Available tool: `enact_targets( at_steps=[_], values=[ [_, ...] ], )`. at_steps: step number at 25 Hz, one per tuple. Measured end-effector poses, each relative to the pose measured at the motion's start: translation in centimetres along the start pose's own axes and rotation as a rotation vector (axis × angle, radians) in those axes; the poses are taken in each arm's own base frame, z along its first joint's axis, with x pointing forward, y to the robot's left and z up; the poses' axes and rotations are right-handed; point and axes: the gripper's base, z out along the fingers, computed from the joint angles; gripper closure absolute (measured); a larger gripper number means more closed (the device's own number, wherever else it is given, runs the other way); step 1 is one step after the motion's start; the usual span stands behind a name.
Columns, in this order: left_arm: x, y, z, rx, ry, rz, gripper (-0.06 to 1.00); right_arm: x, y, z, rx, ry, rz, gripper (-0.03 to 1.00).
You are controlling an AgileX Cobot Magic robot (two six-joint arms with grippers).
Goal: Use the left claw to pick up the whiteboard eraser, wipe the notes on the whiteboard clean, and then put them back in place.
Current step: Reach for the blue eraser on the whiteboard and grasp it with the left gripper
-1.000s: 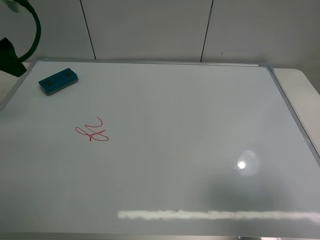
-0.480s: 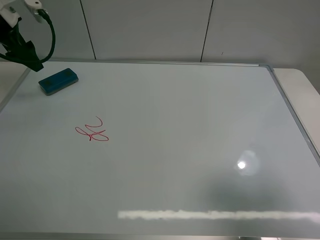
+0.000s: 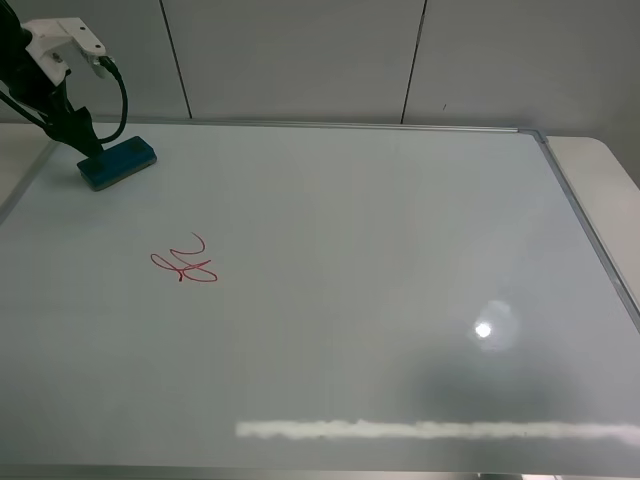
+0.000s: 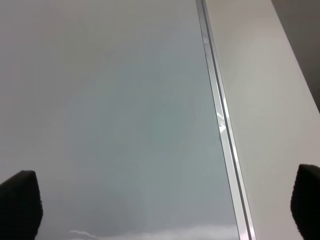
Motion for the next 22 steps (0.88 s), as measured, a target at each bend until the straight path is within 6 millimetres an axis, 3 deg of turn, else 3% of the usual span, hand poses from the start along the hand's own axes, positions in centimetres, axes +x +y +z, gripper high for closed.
enact_targets(
  at_steps=[11,22],
  values=[
    [0.5,0.4,5.2,0.060,0.030,-0.014,-0.05,0.0,0.0,0.0,0.000,0.000,0.000,-0.03],
    [0.7,0.7,6.7,0.029,0.020,-0.002,-0.05,0.0,0.0,0.0,0.000,0.000,0.000,-0.03]
  ],
)
